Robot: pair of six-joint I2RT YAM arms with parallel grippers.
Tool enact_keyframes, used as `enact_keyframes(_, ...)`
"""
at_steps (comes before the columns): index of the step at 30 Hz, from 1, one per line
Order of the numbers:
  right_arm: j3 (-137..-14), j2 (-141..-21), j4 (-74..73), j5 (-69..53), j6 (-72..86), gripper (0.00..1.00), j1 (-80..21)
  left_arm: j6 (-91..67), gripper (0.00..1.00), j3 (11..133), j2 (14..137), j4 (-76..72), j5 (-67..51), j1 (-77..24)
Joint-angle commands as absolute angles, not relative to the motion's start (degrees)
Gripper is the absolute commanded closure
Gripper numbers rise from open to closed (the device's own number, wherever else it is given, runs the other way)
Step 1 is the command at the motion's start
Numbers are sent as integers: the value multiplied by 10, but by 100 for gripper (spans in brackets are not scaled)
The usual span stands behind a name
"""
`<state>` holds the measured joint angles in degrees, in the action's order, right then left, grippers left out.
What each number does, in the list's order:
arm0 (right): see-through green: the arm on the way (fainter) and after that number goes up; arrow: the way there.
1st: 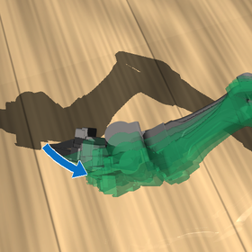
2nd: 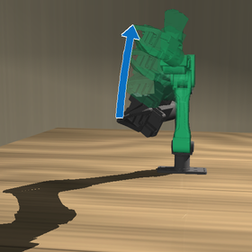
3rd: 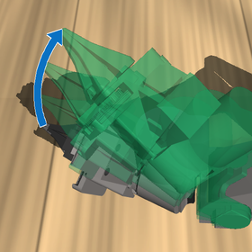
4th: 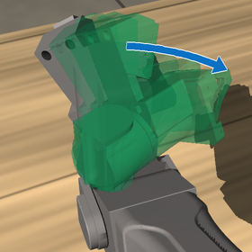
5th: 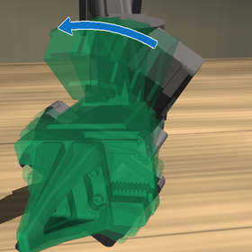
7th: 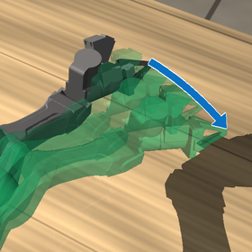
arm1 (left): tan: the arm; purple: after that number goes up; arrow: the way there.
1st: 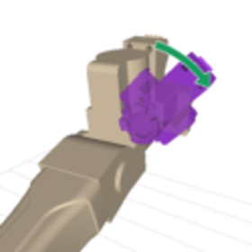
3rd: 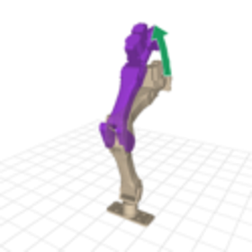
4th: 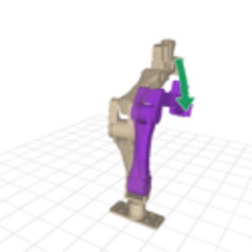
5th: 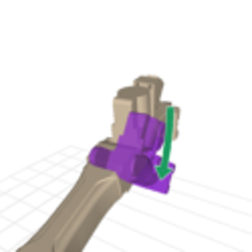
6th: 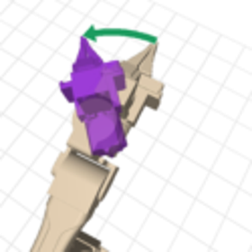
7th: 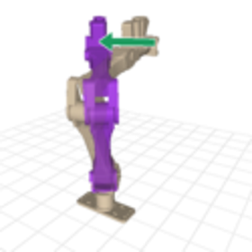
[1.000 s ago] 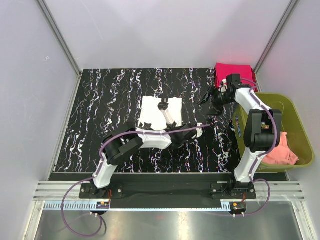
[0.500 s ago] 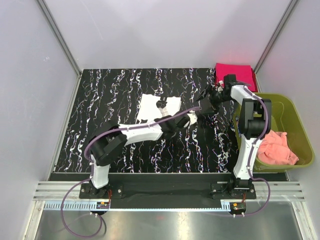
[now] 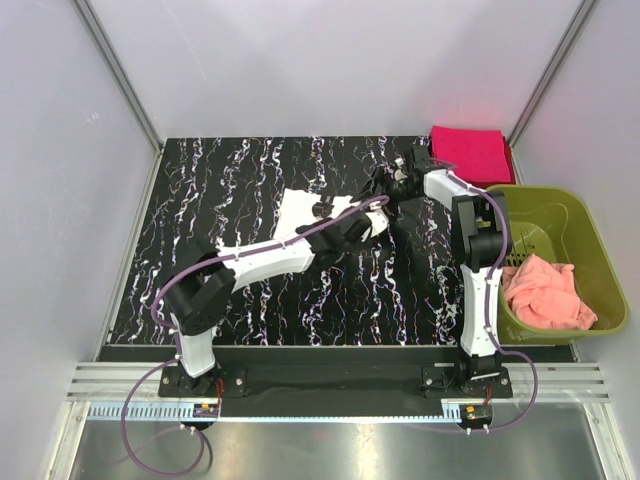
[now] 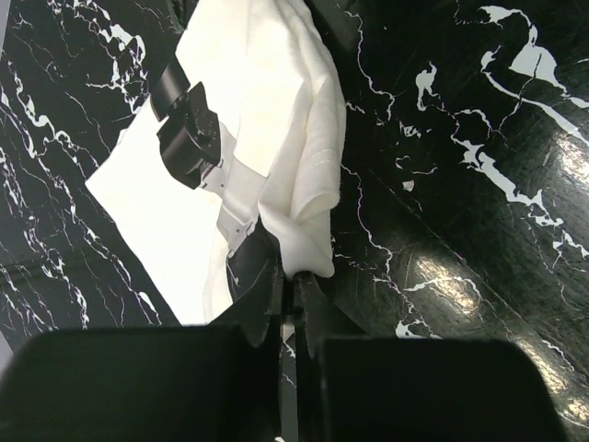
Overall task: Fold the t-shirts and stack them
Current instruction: Neatly place the folded tshirt to the corner
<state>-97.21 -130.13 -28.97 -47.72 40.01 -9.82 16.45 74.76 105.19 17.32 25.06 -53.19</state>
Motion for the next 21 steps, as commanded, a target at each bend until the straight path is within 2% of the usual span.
enact_keyframes(1, -968, -1311, -253, -490, 433, 17, -105, 161, 100, 784, 1014, 168, 246, -528)
enact_keyframes(9, -944, -1317, -253, -467, 432, 31, -109, 159, 100, 809, 1008, 185, 250, -524)
enact_keyframes(21, -1019, -1384, -195, -453, 418, 37, -116, 142, 100, 838, 1012, 212, 255, -524)
